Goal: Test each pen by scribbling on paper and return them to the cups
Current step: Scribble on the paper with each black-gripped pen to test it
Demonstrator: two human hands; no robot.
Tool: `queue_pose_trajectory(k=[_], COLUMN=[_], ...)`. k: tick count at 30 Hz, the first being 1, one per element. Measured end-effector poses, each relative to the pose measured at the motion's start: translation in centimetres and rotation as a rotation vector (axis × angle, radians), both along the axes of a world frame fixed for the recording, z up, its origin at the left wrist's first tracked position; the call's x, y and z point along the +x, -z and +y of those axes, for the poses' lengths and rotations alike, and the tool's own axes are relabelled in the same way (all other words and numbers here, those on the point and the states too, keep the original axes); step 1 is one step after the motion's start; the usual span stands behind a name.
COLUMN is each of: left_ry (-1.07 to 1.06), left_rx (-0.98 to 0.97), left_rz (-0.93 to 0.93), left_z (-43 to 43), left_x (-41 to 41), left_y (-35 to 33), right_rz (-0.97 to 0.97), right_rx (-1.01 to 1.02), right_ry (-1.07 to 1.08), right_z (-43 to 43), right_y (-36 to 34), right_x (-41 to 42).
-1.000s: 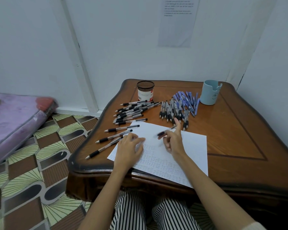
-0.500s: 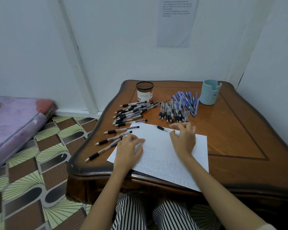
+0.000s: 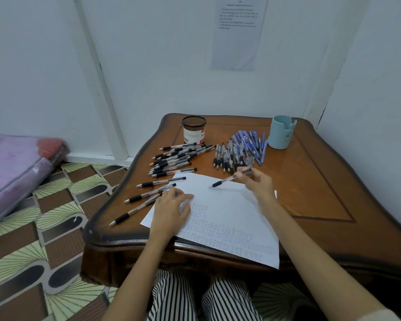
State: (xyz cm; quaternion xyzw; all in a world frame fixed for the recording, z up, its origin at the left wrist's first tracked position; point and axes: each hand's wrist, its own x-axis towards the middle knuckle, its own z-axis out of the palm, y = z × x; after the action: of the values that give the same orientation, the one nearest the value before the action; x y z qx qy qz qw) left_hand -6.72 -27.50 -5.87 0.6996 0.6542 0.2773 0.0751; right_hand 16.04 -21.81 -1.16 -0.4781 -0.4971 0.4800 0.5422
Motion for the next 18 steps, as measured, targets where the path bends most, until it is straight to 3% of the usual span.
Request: queue_pose_trajectory(k=[8,18], left_ry=[-0.002,-0.008], left_rx=[0.010,-0.005], left_rz=[0.012,0.013], left_z=[0.1,0.0], left_x=[0.0,0.1], left_y=[0.3,0.1], right_rz=[0.431,0.382], right_rx=[-0.027,-0.058], right_ry=[-0.021,-0.157], right_z=[0.0,-1.5], right_y=[-1.7,-0.8], right_x=[-0.8,-3.3])
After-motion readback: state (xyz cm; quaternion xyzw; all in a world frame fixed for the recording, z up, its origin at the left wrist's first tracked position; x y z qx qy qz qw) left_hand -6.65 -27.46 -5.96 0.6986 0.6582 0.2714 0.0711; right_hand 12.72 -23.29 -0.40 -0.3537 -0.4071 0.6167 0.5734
